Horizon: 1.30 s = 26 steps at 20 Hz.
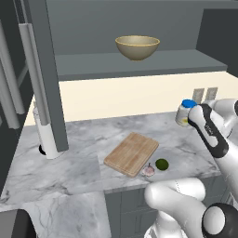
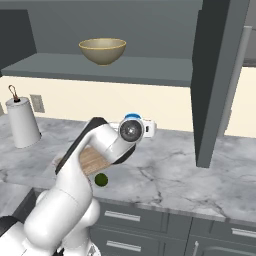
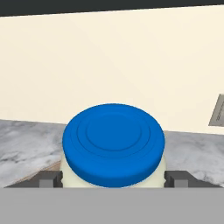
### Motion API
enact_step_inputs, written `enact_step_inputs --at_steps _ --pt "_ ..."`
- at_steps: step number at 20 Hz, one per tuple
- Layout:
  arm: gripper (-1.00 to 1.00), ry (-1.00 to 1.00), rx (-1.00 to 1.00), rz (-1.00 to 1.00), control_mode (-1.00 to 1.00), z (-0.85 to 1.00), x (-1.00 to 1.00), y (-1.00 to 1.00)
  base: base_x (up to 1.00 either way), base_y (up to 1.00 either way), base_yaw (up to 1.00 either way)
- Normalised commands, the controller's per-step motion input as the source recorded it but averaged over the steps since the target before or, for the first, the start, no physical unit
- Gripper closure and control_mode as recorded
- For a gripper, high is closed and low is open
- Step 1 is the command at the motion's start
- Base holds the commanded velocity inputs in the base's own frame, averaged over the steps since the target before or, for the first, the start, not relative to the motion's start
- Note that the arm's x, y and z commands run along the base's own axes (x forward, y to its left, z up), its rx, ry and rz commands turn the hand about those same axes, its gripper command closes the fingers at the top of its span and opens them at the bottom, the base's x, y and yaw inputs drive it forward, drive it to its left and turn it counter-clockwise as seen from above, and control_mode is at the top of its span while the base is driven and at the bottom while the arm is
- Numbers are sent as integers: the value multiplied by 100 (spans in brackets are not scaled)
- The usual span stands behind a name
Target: Open the cabinet. Place the bowl and condiment on the counter. Then place the lime and garlic on the cutting board.
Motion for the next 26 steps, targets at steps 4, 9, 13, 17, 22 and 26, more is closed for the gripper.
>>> enact_step_inputs --at_steps 4,9,13,17,22,26 --pt "100 5 0 0 -100 -39 34 -25 0 0 0" --pt "100 1 0 0 -100 -32 18 -10 0 0 0" --pt "100 0 -1 0 -100 -26 4 0 0 0 0" --pt "100 0 -3 0 -100 -32 13 0 0 0 0" --pt "100 0 -3 0 -100 -38 16 0 0 0 0" --pt "100 0 -3 0 -100 -39 12 0 0 0 0"
